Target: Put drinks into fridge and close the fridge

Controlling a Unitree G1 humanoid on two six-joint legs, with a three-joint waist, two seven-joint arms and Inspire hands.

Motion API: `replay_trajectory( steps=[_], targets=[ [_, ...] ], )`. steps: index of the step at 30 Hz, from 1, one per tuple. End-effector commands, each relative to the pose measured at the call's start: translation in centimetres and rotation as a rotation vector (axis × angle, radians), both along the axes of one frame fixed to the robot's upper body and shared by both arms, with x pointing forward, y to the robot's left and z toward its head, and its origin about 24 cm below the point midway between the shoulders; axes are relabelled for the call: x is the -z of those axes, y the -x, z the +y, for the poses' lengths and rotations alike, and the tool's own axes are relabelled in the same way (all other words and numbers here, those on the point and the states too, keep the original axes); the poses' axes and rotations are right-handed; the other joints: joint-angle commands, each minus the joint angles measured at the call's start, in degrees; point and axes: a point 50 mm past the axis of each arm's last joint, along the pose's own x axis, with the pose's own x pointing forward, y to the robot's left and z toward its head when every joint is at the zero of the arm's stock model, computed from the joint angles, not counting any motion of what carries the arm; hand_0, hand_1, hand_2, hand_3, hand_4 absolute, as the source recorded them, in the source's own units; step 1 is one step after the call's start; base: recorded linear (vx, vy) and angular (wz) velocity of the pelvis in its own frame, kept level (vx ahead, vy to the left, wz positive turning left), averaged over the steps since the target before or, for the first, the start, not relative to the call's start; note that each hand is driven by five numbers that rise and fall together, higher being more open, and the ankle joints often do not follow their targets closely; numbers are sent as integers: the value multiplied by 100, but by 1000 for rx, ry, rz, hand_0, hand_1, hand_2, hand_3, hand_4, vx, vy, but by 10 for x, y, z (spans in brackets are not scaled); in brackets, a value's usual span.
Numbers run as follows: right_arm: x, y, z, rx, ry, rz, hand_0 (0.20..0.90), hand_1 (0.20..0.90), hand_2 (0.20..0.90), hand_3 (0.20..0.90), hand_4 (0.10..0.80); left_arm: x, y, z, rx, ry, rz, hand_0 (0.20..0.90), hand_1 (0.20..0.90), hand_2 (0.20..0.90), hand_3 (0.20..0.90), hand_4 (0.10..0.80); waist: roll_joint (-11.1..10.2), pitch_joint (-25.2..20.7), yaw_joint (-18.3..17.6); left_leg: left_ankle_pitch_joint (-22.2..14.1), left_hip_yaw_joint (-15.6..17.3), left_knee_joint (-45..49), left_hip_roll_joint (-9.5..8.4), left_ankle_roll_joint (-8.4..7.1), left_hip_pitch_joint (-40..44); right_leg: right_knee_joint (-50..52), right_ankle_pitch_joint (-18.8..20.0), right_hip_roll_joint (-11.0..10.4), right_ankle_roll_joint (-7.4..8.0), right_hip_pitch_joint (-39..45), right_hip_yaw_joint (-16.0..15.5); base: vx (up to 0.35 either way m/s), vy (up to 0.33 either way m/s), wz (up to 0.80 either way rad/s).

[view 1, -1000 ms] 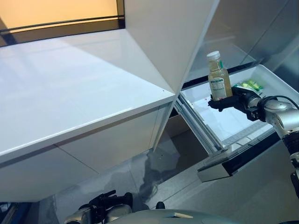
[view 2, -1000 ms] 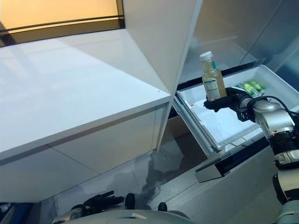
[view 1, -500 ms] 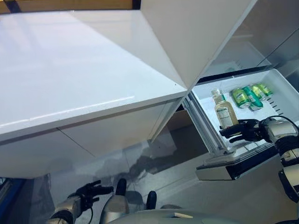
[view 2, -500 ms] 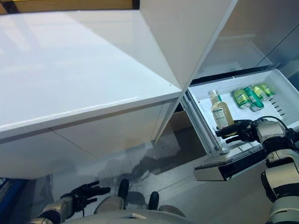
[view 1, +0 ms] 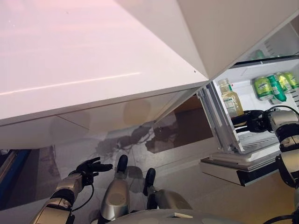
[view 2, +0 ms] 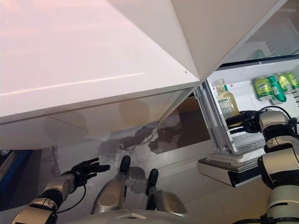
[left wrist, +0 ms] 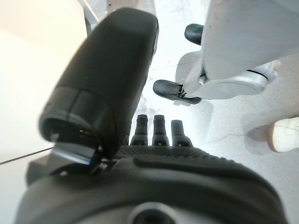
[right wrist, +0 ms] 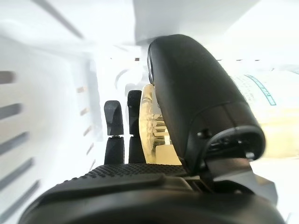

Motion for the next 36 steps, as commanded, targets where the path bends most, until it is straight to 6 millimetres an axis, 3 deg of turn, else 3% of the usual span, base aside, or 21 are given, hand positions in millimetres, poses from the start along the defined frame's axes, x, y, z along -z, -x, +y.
replay_trajectory(
  steps=[1,9,23,25,26,27,36],
  targets=[
    [-60,-15,-11,10,147,-108,300,300,300,200,100,-4,3,8,27,-45,-11,900,900,900,900,800,89,-170,155,-576,-202,337,-89,67,-316,430,272,120,220,-667,39,-37,-10,2],
    [-65,-11,-16,47,198,-32,300,300,300,200,100,-10,-4,11,17,-44,-32,900,900,900,900,800,171,-29,250,-499,-265,332,-134,47,-513,450,296,100,208,-855,-34,-26,-7,6],
    [-54,-9,-15,62,193,14,300,300,300,200,100,-13,-11,6,34,-20,-57,900,900,900,900,800,325,43,267,-449,-286,330,-229,67,-674,528,311,62,218,-1083,-33,-24,23,1],
    [-54,-8,-16,69,197,11,592,592,592,540,440,-13,-11,5,32,-16,-53,900,900,900,900,800,332,24,255,-447,-263,321,-227,68,-662,531,314,52,226,-1087,-33,-8,17,-1],
    [-55,-8,-17,74,201,10,679,679,679,642,542,-13,-11,5,31,-14,-51,900,900,900,900,800,335,19,252,-445,-259,319,-229,67,-659,535,316,52,229,-1090,-31,-15,31,-2],
    [-54,-8,-17,81,205,9,900,900,900,900,800,-12,-11,4,33,-12,-49,900,900,900,900,800,340,11,252,-444,-255,319,-231,68,-660,533,319,48,233,-1090,-31,0,0,0],
    [-53,-6,-23,126,219,-61,900,900,900,900,800,-11,-10,2,40,-13,-42,900,900,900,900,800,337,-72,222,-472,-223,299,-240,91,-597,521,336,48,256,-1065,-16,-4,1,0]
  ],
)
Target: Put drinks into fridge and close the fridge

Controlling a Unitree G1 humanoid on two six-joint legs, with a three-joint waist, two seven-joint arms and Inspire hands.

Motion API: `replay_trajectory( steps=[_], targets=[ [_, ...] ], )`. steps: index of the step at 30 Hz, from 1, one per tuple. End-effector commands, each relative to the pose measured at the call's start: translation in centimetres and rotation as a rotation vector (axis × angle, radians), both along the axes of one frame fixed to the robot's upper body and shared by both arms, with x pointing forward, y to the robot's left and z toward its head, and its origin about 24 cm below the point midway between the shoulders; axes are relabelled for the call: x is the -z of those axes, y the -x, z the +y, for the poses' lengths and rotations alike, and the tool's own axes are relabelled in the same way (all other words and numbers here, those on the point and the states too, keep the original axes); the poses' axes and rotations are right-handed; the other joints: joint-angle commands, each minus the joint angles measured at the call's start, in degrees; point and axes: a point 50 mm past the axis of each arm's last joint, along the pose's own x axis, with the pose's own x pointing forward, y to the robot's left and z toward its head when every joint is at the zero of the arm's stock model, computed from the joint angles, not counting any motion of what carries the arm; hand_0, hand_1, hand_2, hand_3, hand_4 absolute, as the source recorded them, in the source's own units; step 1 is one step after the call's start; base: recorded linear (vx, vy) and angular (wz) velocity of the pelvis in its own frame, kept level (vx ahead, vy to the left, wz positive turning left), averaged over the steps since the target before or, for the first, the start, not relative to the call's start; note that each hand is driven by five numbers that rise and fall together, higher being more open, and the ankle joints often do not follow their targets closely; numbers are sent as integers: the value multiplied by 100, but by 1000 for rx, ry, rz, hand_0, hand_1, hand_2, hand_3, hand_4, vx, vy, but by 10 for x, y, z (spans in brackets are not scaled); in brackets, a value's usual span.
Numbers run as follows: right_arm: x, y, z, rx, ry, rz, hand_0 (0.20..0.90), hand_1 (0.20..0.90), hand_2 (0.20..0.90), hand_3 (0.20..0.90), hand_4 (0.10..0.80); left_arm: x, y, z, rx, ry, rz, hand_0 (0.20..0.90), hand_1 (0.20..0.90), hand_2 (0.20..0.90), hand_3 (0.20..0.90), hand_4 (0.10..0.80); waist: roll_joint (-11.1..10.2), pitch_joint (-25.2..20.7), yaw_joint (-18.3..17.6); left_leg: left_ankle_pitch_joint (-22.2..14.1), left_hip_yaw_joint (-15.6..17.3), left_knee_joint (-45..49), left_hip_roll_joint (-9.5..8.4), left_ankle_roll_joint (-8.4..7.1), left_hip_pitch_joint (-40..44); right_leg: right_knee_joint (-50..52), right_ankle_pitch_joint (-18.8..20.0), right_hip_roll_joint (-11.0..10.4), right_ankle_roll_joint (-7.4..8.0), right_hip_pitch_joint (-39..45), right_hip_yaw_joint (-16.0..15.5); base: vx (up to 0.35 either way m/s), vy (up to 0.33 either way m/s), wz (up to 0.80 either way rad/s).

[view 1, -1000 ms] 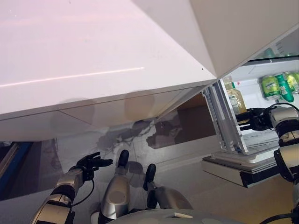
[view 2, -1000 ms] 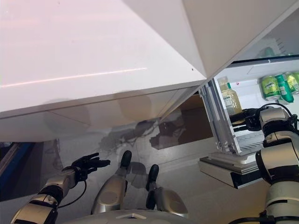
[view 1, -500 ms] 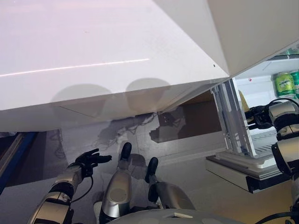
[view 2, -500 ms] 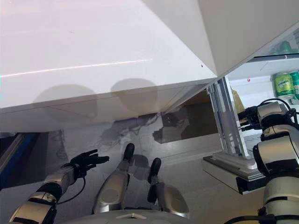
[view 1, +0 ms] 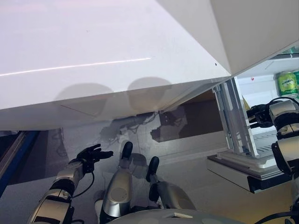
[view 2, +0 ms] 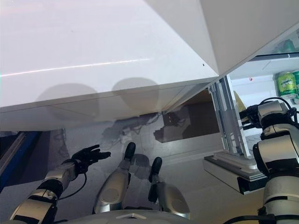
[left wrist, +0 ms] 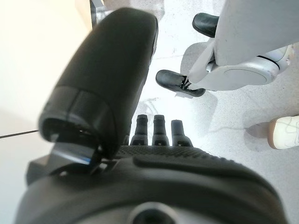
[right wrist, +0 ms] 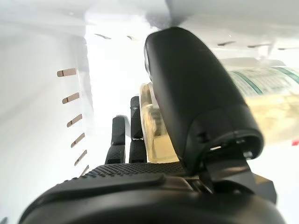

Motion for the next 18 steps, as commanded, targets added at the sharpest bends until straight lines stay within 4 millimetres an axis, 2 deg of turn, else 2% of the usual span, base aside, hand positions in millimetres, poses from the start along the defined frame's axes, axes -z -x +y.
replay_trajectory(
  steps=[1,11,18],
  targets=[
    [-32,-1,-16,24,91,-81,900,900,900,900,800,9,19,2,37,-17,56,900,900,900,900,800,184,-436,13,-490,-99,119,-218,115,-188,519,331,54,267,-799,119,0,0,0],
    [-27,7,-26,50,97,-103,900,900,900,900,800,14,26,4,36,-23,89,900,900,900,900,800,145,-648,-74,-507,7,41,-182,119,24,460,352,45,308,-645,134,-1,1,0],
    [-35,11,-35,70,122,-156,900,900,900,900,800,19,38,10,38,-11,130,900,900,900,900,800,140,-868,-171,-522,99,-72,-140,123,266,384,354,60,322,-461,192,-4,9,-1]
  ],
)
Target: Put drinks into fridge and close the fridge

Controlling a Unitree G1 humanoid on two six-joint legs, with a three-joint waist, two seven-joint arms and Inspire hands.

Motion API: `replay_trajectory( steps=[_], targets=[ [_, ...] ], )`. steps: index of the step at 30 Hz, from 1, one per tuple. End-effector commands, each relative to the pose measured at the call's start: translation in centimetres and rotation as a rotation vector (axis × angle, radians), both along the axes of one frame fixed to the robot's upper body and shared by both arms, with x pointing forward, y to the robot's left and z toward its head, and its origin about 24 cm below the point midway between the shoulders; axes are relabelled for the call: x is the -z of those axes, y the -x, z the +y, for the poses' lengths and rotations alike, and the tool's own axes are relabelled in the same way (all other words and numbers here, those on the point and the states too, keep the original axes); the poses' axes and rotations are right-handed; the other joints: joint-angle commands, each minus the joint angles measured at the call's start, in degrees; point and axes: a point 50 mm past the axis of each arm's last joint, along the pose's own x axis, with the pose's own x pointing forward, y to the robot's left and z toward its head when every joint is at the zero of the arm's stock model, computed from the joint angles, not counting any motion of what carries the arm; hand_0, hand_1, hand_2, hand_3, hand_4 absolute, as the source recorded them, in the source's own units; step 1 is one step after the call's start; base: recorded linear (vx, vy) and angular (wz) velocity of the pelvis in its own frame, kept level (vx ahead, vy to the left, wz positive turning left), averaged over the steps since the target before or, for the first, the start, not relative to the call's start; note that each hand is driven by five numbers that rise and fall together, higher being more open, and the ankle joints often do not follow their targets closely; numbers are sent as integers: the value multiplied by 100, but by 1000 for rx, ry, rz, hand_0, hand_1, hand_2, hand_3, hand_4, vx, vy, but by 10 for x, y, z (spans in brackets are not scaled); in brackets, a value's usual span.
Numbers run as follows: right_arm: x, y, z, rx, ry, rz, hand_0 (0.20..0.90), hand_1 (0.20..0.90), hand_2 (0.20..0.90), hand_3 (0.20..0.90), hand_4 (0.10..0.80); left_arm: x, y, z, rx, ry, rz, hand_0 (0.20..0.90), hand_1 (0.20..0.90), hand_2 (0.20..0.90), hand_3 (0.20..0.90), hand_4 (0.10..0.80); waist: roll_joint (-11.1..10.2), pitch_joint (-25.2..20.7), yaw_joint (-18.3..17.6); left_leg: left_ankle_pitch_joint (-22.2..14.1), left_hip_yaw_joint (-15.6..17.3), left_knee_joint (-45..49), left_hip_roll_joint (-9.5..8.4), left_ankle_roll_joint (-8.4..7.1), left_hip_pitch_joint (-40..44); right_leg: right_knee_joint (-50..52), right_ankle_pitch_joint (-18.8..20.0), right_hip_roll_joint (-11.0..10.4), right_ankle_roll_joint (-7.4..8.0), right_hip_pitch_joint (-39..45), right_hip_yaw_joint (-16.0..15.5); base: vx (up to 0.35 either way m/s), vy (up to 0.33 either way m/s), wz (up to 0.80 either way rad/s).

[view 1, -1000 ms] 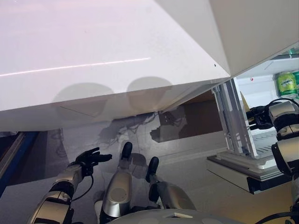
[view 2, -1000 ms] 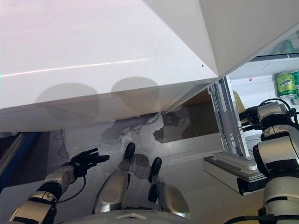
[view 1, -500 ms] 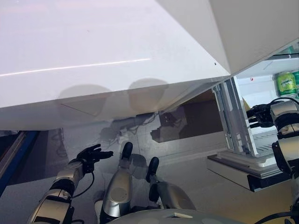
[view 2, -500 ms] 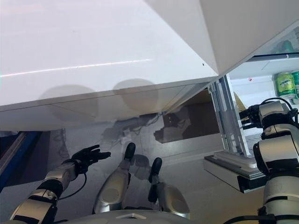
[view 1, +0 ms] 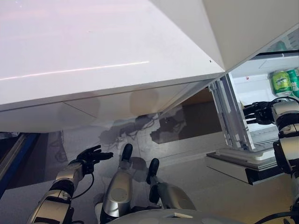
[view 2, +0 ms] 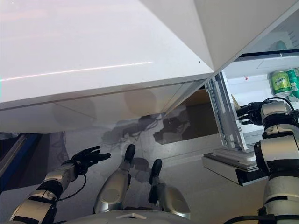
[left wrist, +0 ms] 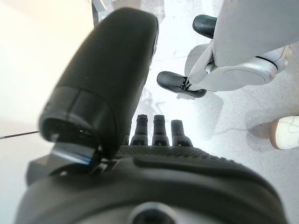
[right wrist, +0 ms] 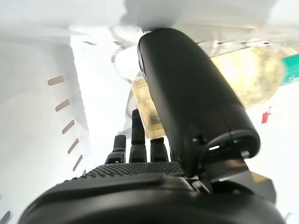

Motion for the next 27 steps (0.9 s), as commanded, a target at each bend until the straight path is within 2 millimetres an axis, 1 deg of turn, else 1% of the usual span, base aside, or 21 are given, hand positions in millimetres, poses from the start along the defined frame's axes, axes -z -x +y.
replay_trajectory(
  steps=[1,3,5,6,8,9,11,13,14,17,19,20,21,25,27],
  targets=[
    [-34,14,-37,65,203,-72,900,900,900,900,800,17,36,10,39,-26,113,900,900,900,900,800,99,-893,-155,-584,43,-105,-151,136,129,371,284,62,398,-584,162,-13,34,-3],
    [-43,11,-38,60,235,-137,900,900,900,900,800,19,40,10,48,-23,124,900,900,900,900,800,100,-974,-197,-589,66,-129,-144,137,202,367,276,67,400,-535,183,-5,33,-5],
    [-58,4,-34,45,269,-247,900,900,900,900,800,23,44,7,62,-17,142,900,900,900,900,800,106,-1095,-279,-608,101,-147,-139,137,300,354,264,67,410,-462,222,14,36,-9],
    [-61,3,-32,41,277,-274,900,900,900,900,800,23,45,6,63,-16,144,900,900,900,900,800,109,-1114,-293,-613,108,-149,-136,136,317,350,263,67,411,-449,228,19,36,-14],
    [-78,-4,-24,21,324,-377,900,900,900,900,800,26,50,4,69,-5,155,900,900,900,900,800,127,-1222,-387,-636,158,-155,-123,131,398,344,255,62,426,-392,280,24,35,-14],
    [-81,-4,-22,17,330,-387,900,900,900,900,800,27,51,4,69,-3,158,900,900,900,900,800,130,-1243,-405,-642,168,-158,-120,131,415,342,253,62,428,-381,292,27,34,-12],
    [-100,-7,-11,-10,381,-513,900,900,900,900,800,31,57,1,64,13,167,900,900,900,900,800,163,-1370,-534,-675,228,-169,-107,128,513,330,237,61,439,-313,364,38,48,-15],
    [-111,-5,-5,-23,410,-609,900,900,900,900,800,34,62,-3,62,29,175,900,900,900,900,800,211,-1463,-638,-706,269,-180,-105,135,598,321,217,58,441,-254,418,39,68,-19],
    [-123,-1,-4,-26,449,-696,900,900,900,900,800,37,66,-6,64,47,181,900,900,900,900,800,274,-1543,-722,-732,293,-190,-109,142,672,311,197,51,448,-205,466,36,92,-23],
    [-145,11,0,-39,500,-843,900,900,900,900,800,43,73,-14,72,83,187,900,900,900,900,800,403,-1686,-859,-769,342,-202,-120,151,772,271,168,20,454,-121,526,20,81,-14],
    [-153,18,2,-52,527,-921,900,900,900,900,800,46,77,-18,78,96,188,900,900,900,900,800,455,-1746,-907,-792,367,-201,-126,152,808,258,151,1,460,-95,542,-10,71,-10],
    [-165,28,8,-67,573,-1016,900,900,900,900,800,49,80,-22,77,111,185,900,900,900,900,800,524,-1810,-989,-808,381,-205,-140,157,842,247,133,-20,460,-69,554,-23,66,-6],
    [-169,32,11,-79,595,-1058,900,900,900,900,800,50,81,-23,74,117,184,900,900,900,900,800,548,-1837,-1030,-821,399,-203,-141,155,858,242,122,-31,463,-58,560,-29,71,-6],
    [-187,61,22,-66,668,-1289,900,900,900,900,800,55,93,-27,61,134,189,900,900,900,900,800,629,-1982,-1222,-895,507,-173,-134,149,946,251,45,-56,449,13,585,-19,28,-7],
    [-189,74,25,-46,695,-1376,900,900,900,900,800,57,98,-29,58,139,191,900,900,900,900,800,650,-2019,-1301,-971,572,-63,-128,148,965,316,0,-86,445,26,585,-11,5,-14]
  ],
)
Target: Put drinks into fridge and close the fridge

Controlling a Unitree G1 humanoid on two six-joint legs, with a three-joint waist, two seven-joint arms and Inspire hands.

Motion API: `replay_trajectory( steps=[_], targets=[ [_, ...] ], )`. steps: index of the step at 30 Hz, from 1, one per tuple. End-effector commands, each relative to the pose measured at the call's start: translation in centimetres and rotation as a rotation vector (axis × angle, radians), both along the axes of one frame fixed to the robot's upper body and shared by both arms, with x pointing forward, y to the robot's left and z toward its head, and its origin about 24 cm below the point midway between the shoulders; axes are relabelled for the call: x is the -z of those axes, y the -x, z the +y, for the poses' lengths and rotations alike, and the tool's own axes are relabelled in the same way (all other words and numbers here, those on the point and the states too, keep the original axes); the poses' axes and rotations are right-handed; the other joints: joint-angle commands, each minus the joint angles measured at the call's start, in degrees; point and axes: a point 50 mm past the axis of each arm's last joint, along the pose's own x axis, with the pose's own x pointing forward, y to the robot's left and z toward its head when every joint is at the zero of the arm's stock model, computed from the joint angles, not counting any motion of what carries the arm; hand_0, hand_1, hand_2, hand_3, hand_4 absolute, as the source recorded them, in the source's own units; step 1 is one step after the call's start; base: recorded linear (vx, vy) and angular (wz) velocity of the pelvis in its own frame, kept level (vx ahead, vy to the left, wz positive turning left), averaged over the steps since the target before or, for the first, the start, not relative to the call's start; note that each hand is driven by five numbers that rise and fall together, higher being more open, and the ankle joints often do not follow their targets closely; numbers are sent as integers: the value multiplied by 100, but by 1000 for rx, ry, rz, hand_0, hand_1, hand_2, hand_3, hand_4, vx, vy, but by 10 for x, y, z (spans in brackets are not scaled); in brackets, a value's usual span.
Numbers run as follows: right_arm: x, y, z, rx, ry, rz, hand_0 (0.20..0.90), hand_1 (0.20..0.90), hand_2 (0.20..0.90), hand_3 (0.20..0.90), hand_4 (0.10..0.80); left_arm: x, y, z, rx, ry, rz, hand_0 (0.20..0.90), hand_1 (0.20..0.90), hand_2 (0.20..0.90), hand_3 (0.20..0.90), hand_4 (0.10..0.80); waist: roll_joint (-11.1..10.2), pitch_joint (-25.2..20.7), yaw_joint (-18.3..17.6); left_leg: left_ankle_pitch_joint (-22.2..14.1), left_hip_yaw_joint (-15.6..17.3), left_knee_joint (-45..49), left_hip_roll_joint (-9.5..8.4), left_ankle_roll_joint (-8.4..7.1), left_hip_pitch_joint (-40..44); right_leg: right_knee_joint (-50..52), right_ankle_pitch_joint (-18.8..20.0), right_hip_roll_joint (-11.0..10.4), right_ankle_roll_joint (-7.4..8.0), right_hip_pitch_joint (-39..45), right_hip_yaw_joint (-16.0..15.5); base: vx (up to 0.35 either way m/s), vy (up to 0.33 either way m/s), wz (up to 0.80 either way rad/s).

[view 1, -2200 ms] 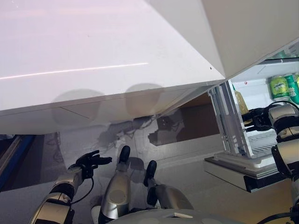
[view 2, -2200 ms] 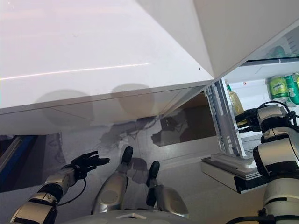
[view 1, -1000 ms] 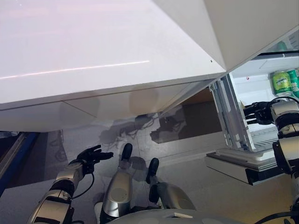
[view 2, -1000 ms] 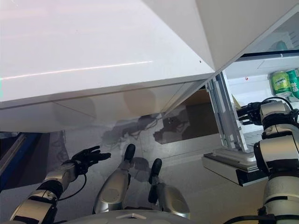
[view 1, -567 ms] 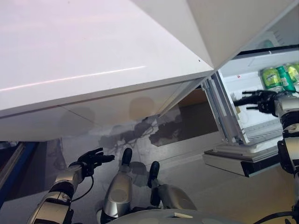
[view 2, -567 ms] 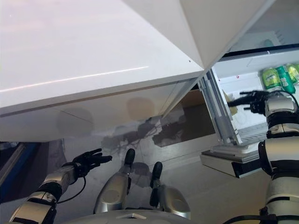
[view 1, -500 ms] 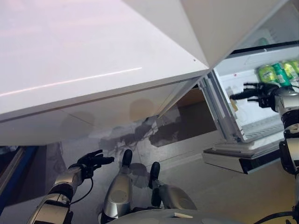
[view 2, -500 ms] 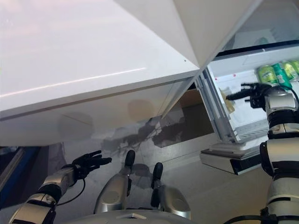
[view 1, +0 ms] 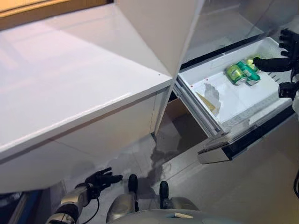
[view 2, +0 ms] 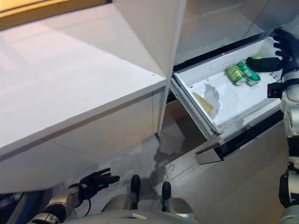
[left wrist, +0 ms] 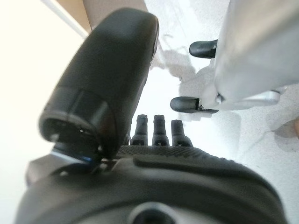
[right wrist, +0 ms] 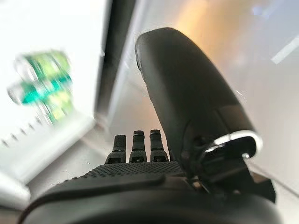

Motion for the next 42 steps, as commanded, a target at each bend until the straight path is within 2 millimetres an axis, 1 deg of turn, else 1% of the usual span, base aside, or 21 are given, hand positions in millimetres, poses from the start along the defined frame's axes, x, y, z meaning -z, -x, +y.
replay_trajectory(
  steps=[1,3,4,7,9,11,12,13,15,16,17,21,24,28,30,31,33,35,38,40,42],
  targets=[
    [-62,42,5,63,204,-406,900,900,900,900,800,4,17,12,23,-43,23,900,900,900,900,800,-150,-799,-24,-980,31,356,-151,59,242,407,-106,-28,368,-314,-11,-3,-4,-8],
    [-59,55,7,74,201,-479,900,900,900,900,800,6,22,10,12,-37,21,900,900,900,900,800,-126,-783,-95,-1107,32,645,-167,86,210,658,-222,-59,323,-338,31,14,-3,-11],
    [-52,64,4,101,188,-524,900,900,900,900,800,8,26,9,10,-33,22,900,900,900,900,800,-112,-756,-124,-1238,13,913,-186,113,165,885,-339,-73,280,-372,55,35,-1,-18],
    [-37,80,0,153,160,-591,900,900,900,900,800,9,30,6,2,-34,21,900,900,900,900,800,-65,-664,-177,-1485,-67,1353,-218,191,110,1331,-569,-54,196,-420,114,67,0,-13],
    [-15,100,-12,238,118,-636,900,900,900,900,800,11,36,4,3,-31,24,900,900,900,900,800,-19,-579,-246,-1691,-104,1580,-251,281,157,1651,-768,-19,144,-446,165,105,5,-1],
    [1,112,-19,288,80,-658,900,900,900,900,800,11,38,4,7,-29,24,900,900,900,900,800,3,-525,-289,-1804,-106,1713,-264,326,169,1830,-890,11,110,-472,201,80,-1,-1],
    [18,118,-25,320,10,-651,900,900,900,900,800,12,40,1,11,-26,24,900,900,900,900,800,29,-465,-338,-1894,-117,1868,-292,346,161,1950,-964,19,73,-496,218,61,-6,-6],
    [22,119,-26,323,-12,-651,900,900,900,900,800,12,41,1,13,-26,24,900,900,900,900,800,29,-451,-346,-1923,-115,1929,-295,347,146,1982,-984,18,65,-501,218,84,-12,-5],
    [47,126,-31,385,-86,-653,900,900,900,900,800,13,46,-1,7,-22,17,900,900,900,900,800,82,-353,-410,-2024,-100,2114,-294,366,115,2112,-1068,34,18,-531,233,71,-6,-4],
    [47,126,-30,386,-86,-653,900,900,900,900,800,13,46,-1,7,-23,17,900,900,900,900,800,77,-353,-409,-2034,-99,2127,-293,366,113,2121,-1074,36,17,-532,233,62,8,-8],
    [59,130,-32,428,-114,-663,900,900,900,900,800,13,46,-3,8,-16,11,900,900,900,900,800,118,-288,-443,-2061,-74,2219,-276,373,72,2203,-1114,41,-17,-565,225,43,16,-6],
    [78,131,-34,474,-168,-646,900,900,900,900,800,11,39,-4,3,-26,-19,900,900,900,900,800,197,-97,-517,-2177,25,2527,-252,419,-160,2535,-1255,24,-90,-785,217,-4,33,-8],
    [93,126,-31,472,-218,-618,900,900,900,900,800,7,24,0,-33,-97,-62,900,900,900,900,800,232,128,-582,-2301,115,3035,-260,480,-576,3131,-1386,-35,-186,-1218,201,-86,49,-12],
    [118,111,-29,439,-342,-477,900,900,900,900,800,0,7,11,-111,-199,-88,900,900,900,900,800,260,332,-623,-2408,185,3559,-284,499,-1026,3756,-1544,-121,-266,-1680,184,-55,48,-3],
    [124,105,-27,419,-368,-430,900,900,900,900,800,-3,1,15,-127,-217,-100,900,900,900,900,800,270,424,-639,-2429,201,3715,-305,492,-1166,3937,-1582,-145,-291,-1829,198,-56,70,-6],
    [127,95,-24,360,-393,-385,900,900,900,900,800,-8,-8,18,-138,-227,-120,900,900,900,900,800,292,580,-657,-2426,218,3864,-326,489,-1341,4134,-1604,-177,-321,-2044,211,-124,105,-7],
    [126,81,-18,286,-384,-315,900,900,900,900,800,-12,-17,19,-140,-220,-134,900,900,900,900,800,315,746,-660,-2401,215,3996,-364,493,-1543,4307,-1610,-190,-345,-2281,239,-135,89,-5],
    [119,67,-11,205,-380,-290,900,900,900,900,800,-15,-25,19,-137,-209,-153,900,900,900,900,800,333,892,-649,-2368,219,4074,-386,497,-1719,4416,-1604,-180,-365,-2488,244,-135,50,-8],
    [111,45,4,83,-358,-239,900,900,900,900,800,-20,-37,16,-121,-195,-182,900,900,900,900,800,343,1074,-603,-2301,210,4156,-412,481,-1943,4503,-1571,-147,-392,-2706,223,-106,14,-4],
    [106,29,17,-12,-335,-192,900,900,900,900,800,-24,-45,12,-100,-181,-201,900,900,900,900,800,333,1205,-548,-2327,215,4271,-410,474,-2062,4621,-1600,-142,-393,-2826,193,-59,-9,4],
    [101,15,29,-69,-288,-151,900,900,900,900,800,-27,-55,7,-77,-174,-213,900,900,900,900,800,319,1281,-502,-2314,216,4362,-412,450,-2195,4668,-1582,-138,-387,-2916,155,-60,-19,0]
  ],
)
